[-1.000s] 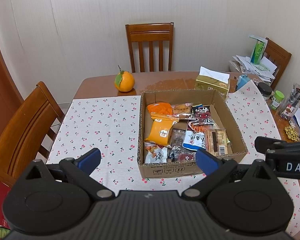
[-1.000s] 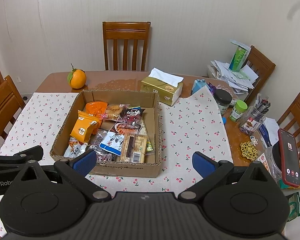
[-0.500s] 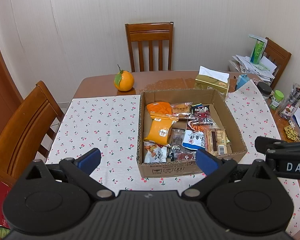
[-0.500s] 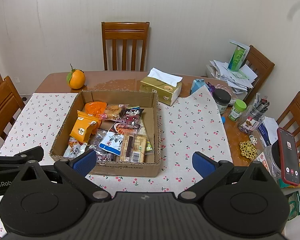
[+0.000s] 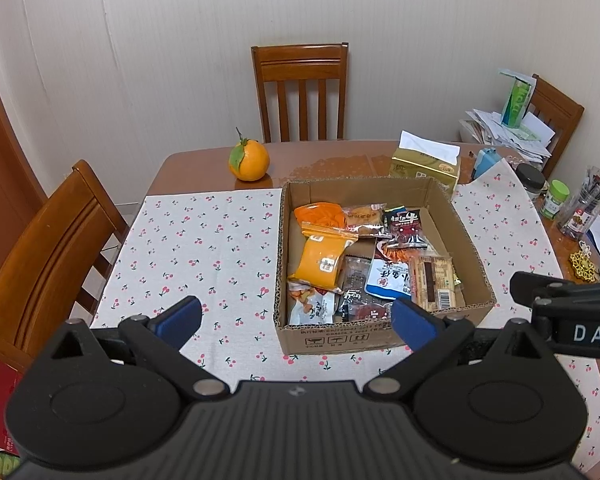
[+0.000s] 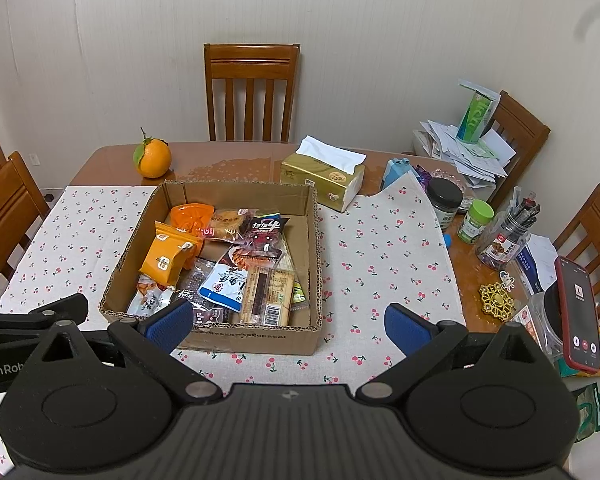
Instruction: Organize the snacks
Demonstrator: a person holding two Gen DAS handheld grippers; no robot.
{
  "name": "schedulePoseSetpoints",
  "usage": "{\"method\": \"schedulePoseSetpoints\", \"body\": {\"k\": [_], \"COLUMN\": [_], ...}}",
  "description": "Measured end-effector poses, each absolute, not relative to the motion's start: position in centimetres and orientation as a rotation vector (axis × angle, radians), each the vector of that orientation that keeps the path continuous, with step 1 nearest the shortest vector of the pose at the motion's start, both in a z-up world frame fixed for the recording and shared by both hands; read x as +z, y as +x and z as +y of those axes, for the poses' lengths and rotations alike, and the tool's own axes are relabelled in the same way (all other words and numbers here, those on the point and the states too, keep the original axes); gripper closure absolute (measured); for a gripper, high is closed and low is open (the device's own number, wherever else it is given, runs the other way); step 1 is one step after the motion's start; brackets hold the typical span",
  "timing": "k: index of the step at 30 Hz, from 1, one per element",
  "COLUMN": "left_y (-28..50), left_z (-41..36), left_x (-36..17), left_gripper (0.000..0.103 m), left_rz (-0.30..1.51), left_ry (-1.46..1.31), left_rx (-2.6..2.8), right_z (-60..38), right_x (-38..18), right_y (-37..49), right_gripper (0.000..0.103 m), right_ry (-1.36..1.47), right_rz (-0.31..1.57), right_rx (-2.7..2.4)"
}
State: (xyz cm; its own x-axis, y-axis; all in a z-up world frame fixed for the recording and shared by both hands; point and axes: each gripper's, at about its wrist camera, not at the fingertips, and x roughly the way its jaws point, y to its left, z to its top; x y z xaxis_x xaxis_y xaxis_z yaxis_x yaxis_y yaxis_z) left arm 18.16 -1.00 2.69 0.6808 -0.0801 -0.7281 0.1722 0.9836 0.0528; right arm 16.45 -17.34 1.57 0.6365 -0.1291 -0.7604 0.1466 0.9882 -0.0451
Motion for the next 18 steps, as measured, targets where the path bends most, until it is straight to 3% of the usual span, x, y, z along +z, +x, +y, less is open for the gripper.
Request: {"method": "schedulePoseSetpoints", "body": {"k": [18], "left_y": [18.1], "left_z": [-1.07], "left_x": [2.72], "left_gripper": [0.003], "left_rz": [0.816], "left_ry": [0.121], "left_rx": [-0.144], "right_z": [-17.39], "right_x": [1.67], "right_y": [16.3], "right_gripper": [0.0], "right_ry": [0.014], "right_rz": [0.869], "right_rx": [-0.156]}}
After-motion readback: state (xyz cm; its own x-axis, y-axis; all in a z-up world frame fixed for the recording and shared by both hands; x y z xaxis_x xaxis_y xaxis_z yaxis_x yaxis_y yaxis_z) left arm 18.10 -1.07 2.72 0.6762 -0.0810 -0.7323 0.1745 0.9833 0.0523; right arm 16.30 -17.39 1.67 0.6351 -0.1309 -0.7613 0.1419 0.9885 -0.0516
